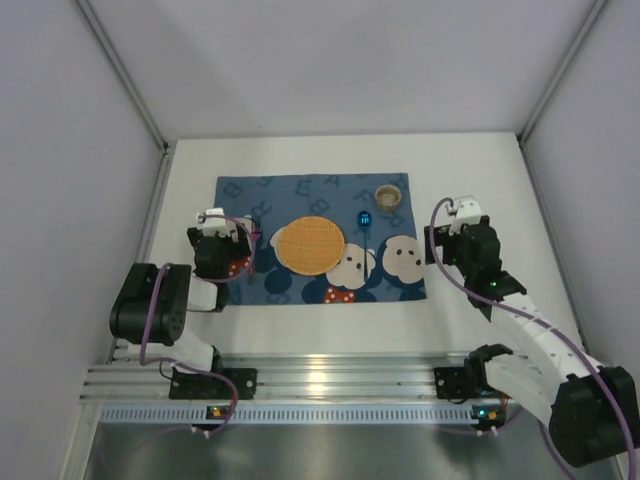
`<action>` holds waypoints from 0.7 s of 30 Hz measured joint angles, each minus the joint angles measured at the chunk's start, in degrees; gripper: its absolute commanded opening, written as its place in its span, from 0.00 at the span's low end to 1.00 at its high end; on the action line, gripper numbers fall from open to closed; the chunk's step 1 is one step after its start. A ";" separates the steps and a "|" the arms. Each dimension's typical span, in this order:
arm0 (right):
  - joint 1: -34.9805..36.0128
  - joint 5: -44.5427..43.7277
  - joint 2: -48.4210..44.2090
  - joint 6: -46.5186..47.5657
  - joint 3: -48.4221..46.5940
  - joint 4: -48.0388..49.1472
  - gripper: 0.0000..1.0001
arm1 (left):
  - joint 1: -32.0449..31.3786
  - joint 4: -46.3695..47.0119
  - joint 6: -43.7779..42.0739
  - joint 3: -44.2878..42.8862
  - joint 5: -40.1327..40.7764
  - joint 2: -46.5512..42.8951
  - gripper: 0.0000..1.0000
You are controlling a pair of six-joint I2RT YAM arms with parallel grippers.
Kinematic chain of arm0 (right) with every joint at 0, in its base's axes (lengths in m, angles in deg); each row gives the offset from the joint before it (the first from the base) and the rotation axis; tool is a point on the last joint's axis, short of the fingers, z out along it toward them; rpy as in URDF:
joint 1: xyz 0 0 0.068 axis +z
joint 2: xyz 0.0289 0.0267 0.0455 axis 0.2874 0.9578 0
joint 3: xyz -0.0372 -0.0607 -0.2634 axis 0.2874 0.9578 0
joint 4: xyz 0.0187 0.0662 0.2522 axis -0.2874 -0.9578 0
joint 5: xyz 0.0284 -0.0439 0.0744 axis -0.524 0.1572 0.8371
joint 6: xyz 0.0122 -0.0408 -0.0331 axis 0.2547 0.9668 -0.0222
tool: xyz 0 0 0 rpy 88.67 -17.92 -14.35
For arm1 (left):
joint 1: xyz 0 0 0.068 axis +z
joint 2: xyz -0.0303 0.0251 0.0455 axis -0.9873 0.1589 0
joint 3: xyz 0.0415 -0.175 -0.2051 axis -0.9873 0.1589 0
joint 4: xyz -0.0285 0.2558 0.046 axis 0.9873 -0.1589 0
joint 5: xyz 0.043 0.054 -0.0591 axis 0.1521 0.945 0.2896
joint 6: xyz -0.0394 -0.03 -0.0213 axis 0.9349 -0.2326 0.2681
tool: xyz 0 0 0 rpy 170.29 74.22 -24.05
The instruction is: Set the dinner table for one person
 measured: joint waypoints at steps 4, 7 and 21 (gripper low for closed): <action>-4.79 -3.21 7.76 0.28 0.72 6.64 1.00 | 0.00 0.02 0.00 0.00 0.00 0.00 0.99; -7.41 -5.77 14.25 -0.20 0.74 12.00 1.00 | 0.00 0.07 0.00 0.00 0.00 0.00 0.99; -14.53 -3.39 26.56 -4.81 6.82 42.27 1.00 | 0.00 0.31 0.00 0.00 0.00 0.00 0.99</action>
